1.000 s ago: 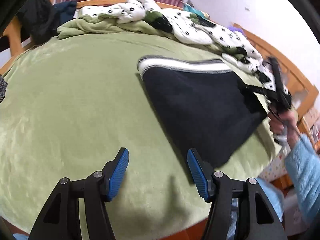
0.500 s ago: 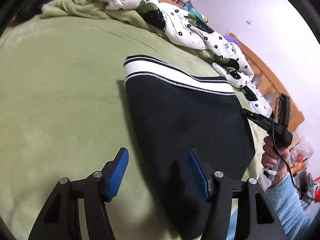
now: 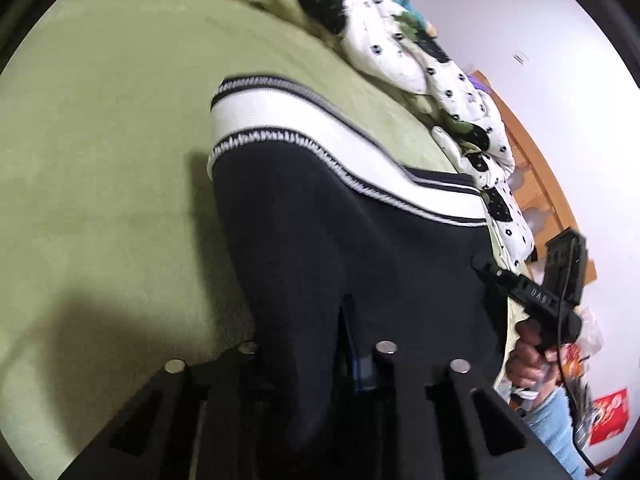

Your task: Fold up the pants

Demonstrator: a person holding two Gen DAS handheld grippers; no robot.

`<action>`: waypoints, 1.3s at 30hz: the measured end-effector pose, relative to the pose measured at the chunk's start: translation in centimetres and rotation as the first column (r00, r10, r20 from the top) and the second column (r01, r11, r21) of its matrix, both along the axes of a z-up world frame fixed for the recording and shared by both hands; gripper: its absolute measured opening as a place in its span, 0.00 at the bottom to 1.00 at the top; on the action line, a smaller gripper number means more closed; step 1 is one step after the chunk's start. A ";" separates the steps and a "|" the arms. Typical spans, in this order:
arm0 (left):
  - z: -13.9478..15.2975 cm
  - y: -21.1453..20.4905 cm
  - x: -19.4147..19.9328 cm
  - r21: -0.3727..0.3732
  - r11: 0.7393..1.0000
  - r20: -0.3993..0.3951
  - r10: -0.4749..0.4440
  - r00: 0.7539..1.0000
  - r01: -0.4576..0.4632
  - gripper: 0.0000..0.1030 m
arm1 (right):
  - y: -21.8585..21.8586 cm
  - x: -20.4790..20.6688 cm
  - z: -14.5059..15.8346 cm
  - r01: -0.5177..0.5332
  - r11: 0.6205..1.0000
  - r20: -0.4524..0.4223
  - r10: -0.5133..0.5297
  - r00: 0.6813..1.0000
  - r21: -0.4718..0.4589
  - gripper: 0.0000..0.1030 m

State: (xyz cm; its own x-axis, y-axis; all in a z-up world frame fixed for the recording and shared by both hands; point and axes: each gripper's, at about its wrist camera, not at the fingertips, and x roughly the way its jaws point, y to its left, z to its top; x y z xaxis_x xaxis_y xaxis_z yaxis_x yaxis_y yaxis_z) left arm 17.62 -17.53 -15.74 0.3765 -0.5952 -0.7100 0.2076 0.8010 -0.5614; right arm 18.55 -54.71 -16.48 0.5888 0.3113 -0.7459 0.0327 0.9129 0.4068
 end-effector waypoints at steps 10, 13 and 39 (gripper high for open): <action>6.6 12.0 -1.6 0.022 0.997 0.100 0.070 0.992 -0.073 0.10 | 9.9 -2.5 5.7 -0.080 0.982 0.089 0.065 0.994 0.174 0.20; 7.5 16.8 -1.0 0.104 0.989 0.090 0.094 0.992 -0.103 0.11 | 14.8 -1.6 5.0 -0.144 0.956 0.107 0.120 0.987 0.254 0.20; 7.7 18.2 0.4 0.379 0.912 0.251 0.065 0.966 -0.160 0.55 | 17.9 4.8 6.3 -0.095 0.995 0.171 0.093 0.981 0.009 0.15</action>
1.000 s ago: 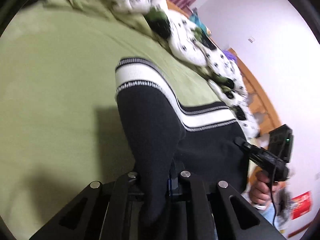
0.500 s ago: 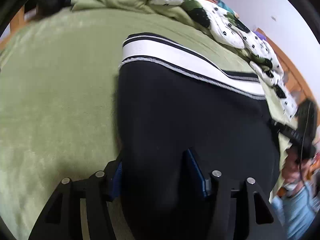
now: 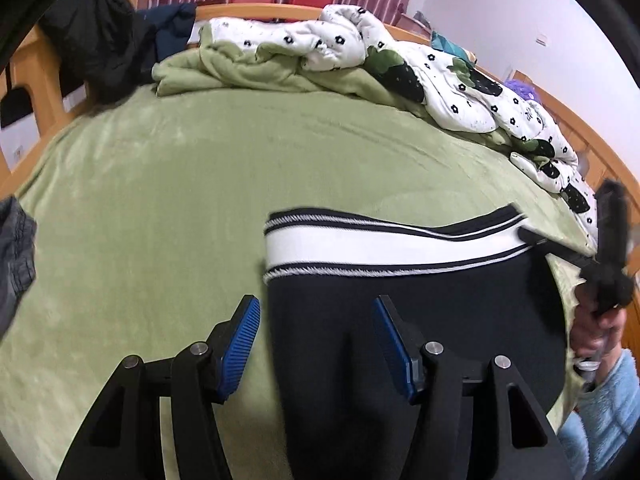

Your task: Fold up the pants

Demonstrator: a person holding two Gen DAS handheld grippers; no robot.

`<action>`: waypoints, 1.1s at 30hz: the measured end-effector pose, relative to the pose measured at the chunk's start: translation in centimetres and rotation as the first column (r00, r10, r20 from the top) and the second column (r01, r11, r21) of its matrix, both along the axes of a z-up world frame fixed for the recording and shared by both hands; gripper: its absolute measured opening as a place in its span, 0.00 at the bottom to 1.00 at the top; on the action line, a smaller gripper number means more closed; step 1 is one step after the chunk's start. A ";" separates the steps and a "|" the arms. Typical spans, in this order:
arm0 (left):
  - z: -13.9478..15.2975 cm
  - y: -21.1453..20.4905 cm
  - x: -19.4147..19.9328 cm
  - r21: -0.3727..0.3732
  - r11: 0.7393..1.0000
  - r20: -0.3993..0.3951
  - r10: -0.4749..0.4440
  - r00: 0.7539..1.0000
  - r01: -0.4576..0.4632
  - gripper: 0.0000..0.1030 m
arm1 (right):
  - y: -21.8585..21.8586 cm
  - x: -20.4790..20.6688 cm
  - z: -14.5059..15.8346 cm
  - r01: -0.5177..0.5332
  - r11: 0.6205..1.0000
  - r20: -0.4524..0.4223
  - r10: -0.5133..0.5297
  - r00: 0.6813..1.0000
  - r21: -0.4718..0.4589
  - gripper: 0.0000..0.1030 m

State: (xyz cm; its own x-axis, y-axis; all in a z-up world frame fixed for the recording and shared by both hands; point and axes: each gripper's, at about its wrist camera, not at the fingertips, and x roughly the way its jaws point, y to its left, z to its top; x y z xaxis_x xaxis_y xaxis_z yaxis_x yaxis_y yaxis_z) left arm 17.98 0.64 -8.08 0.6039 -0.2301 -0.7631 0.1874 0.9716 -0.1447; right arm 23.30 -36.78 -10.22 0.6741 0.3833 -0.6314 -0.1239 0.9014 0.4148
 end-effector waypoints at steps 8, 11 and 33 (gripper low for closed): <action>0.1 -2.9 1.2 -0.034 0.998 0.047 -0.057 0.997 0.058 0.55 | -0.2 0.4 0.5 0.111 0.983 -0.043 -0.118 0.992 -0.145 0.26; 0.3 -4.6 2.2 -0.016 0.997 0.094 -0.075 0.993 0.077 0.55 | 2.4 -0.8 3.0 0.060 0.981 0.055 -0.051 0.997 -0.186 0.33; -3.4 -7.3 0.3 0.058 0.994 -0.021 -0.088 0.996 0.089 0.56 | 5.3 -3.3 -1.2 0.046 0.948 0.022 -0.041 0.999 -0.314 0.33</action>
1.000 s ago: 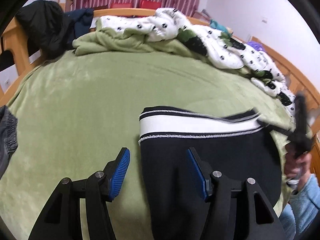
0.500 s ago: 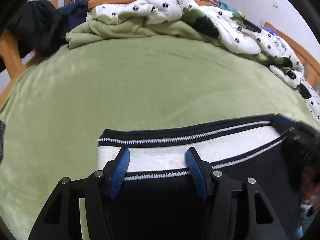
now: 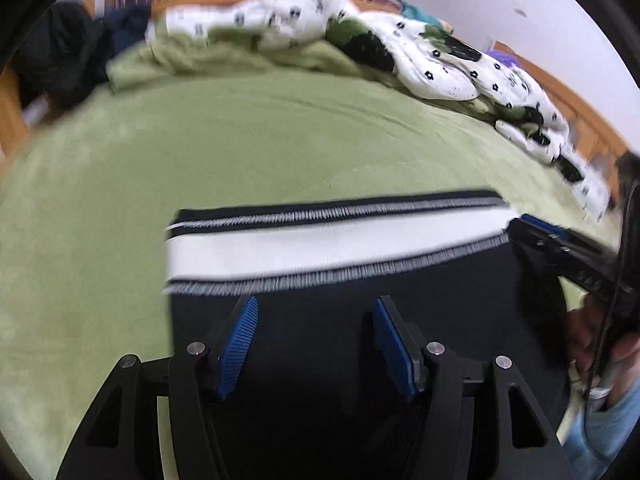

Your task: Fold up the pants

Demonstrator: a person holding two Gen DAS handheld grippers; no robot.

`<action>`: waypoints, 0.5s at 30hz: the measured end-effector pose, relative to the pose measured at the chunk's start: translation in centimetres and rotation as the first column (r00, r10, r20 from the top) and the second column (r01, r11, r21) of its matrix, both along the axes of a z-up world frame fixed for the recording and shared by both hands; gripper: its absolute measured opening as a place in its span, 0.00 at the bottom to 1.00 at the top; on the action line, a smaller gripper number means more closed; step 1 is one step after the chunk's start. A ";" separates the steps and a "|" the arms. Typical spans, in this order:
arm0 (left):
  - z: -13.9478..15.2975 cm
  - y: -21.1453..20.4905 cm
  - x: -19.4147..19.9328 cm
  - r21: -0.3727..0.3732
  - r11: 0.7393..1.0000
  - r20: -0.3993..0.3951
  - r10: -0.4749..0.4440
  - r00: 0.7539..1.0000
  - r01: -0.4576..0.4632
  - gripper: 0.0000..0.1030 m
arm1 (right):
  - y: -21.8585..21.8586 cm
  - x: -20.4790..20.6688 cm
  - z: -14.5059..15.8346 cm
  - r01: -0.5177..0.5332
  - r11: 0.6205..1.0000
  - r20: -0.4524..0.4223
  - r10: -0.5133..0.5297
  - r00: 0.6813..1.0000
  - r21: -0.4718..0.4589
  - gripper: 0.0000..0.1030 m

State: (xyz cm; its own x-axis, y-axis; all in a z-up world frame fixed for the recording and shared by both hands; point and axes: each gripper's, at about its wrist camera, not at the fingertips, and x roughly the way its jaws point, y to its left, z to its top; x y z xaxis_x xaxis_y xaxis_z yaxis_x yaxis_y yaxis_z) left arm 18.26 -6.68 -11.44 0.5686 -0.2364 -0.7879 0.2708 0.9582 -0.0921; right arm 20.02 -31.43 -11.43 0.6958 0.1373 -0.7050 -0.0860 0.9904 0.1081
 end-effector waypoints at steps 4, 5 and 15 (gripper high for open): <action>-1.2 0.2 -4.5 -0.097 0.995 -0.116 -0.040 0.992 0.029 0.56 | -0.2 -5.1 -0.9 0.027 1.000 -0.005 -0.027 1.000 -0.001 0.34; -1.3 0.3 -5.6 -0.080 0.997 -0.095 -0.017 0.995 0.009 0.56 | -0.2 -7.0 -1.1 0.041 0.999 0.025 -0.041 0.999 -0.008 0.34; -1.0 0.9 -12.4 -0.009 0.999 -0.033 0.032 0.999 -0.032 0.56 | -1.1 -14.4 -2.3 0.047 0.998 -0.041 -0.046 0.998 0.032 0.35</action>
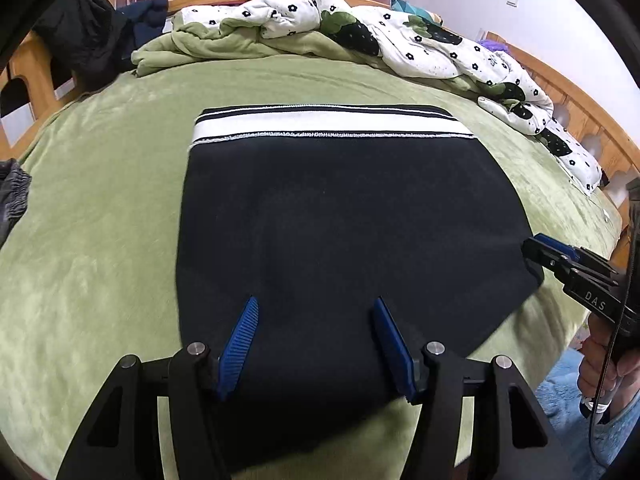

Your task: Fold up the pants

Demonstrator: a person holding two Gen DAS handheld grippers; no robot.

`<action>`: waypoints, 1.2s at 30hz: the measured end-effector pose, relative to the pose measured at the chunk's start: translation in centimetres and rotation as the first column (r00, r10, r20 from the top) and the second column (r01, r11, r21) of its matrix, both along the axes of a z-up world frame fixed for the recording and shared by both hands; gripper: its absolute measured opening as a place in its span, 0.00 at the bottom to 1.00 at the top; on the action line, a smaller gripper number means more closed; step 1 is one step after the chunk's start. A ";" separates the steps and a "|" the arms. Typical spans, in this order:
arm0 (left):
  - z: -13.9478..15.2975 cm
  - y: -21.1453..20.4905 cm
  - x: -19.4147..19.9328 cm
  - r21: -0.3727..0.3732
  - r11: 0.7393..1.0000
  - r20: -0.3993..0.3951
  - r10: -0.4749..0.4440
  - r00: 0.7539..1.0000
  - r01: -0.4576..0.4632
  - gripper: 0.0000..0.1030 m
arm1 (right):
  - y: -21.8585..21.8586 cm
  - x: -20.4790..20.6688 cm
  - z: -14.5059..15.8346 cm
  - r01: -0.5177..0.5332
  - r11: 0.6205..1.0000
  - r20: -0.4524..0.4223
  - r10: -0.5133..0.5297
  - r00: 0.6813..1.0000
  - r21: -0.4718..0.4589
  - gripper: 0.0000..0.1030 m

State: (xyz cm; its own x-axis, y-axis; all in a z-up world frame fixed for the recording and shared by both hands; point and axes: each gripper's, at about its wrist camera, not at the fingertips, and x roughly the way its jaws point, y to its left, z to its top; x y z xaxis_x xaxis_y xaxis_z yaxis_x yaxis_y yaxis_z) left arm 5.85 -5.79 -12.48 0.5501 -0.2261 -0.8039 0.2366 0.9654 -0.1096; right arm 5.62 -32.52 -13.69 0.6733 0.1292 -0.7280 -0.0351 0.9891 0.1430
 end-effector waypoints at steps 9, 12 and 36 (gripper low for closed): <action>0.1 1.5 -2.2 0.036 0.999 0.028 0.005 1.000 -0.006 0.57 | -0.1 -1.3 -0.2 0.045 0.998 -0.042 -0.043 0.998 0.038 0.34; -0.1 2.9 -2.9 0.036 0.999 0.023 0.021 1.000 -0.022 0.59 | -0.1 -2.3 0.0 0.042 0.999 -0.014 -0.042 0.999 0.026 0.35; -2.7 5.8 -5.0 -0.034 0.982 -0.034 0.184 0.982 -0.185 0.40 | -0.8 -3.9 0.0 0.102 0.992 -0.041 -0.100 0.994 0.070 0.35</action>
